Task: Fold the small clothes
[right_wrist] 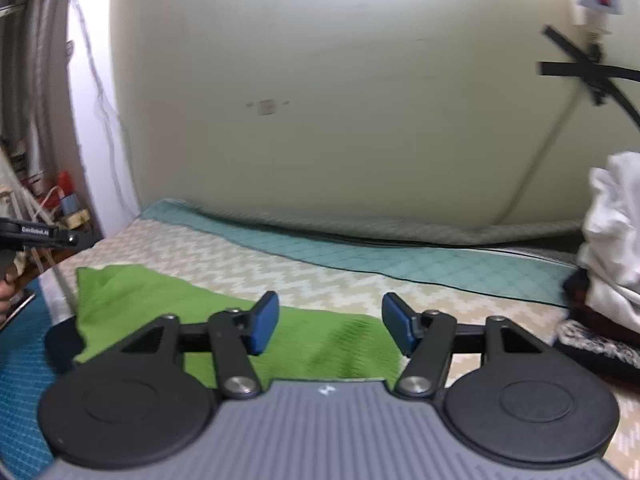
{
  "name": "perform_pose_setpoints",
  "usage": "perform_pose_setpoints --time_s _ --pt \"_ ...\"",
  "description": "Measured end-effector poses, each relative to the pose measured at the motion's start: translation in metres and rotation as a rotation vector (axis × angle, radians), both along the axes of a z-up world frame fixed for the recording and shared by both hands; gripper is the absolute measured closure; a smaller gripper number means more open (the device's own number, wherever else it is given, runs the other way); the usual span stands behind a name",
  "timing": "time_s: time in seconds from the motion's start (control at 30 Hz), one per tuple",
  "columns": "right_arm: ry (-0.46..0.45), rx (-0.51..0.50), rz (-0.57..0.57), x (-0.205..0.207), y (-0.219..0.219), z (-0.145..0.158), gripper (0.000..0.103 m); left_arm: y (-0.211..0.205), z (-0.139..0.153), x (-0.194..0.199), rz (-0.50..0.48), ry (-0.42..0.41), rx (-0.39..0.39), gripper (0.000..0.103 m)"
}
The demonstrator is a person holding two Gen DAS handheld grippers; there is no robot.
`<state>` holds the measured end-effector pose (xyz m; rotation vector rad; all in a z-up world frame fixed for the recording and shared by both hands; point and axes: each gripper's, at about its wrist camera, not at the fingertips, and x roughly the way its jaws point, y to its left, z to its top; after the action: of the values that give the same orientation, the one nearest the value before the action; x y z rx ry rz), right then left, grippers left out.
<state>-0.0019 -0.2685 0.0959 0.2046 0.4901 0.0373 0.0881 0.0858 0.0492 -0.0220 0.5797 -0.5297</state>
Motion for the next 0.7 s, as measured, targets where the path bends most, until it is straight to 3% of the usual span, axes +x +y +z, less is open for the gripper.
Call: perform_pose_setpoints --time_s 0.13,0.23,0.27,0.3,0.4,0.53,0.57,0.6,0.7 --pt "0.073 0.045 0.087 0.016 0.023 -0.015 0.067 -0.039 -0.022 -0.004 -0.187 0.074 0.009 0.101" --pt "0.166 0.036 0.108 0.041 0.042 -0.037 0.067 -0.071 -0.057 0.025 -0.143 0.091 0.148 0.1" --pt "0.16 0.038 0.084 0.05 0.043 -0.042 0.068 -0.076 -0.064 0.036 -0.091 0.049 0.184 0.1" --pt "0.165 0.036 0.047 0.059 0.041 -0.045 0.074 -0.079 -0.071 0.054 -0.031 0.065 0.219 0.099" --pt "0.202 0.134 0.01 0.07 0.031 -0.045 0.073 -0.075 -0.066 0.079 0.001 0.163 0.107 0.1" --pt "0.124 0.195 0.024 0.03 0.013 -0.029 0.07 -0.065 -0.058 0.057 -0.038 0.138 0.127 0.099" --pt "0.096 0.228 -0.005 0.015 0.002 -0.025 0.063 -0.056 -0.054 0.05 -0.032 0.13 0.103 0.099" --pt "0.08 0.273 -0.059 -0.003 -0.013 -0.024 0.055 -0.046 -0.05 0.043 -0.024 0.128 0.064 0.099" --pt "0.108 0.453 -0.168 -0.045 -0.048 -0.035 0.053 -0.03 -0.037 0.032 -0.053 0.158 -0.109 0.099"
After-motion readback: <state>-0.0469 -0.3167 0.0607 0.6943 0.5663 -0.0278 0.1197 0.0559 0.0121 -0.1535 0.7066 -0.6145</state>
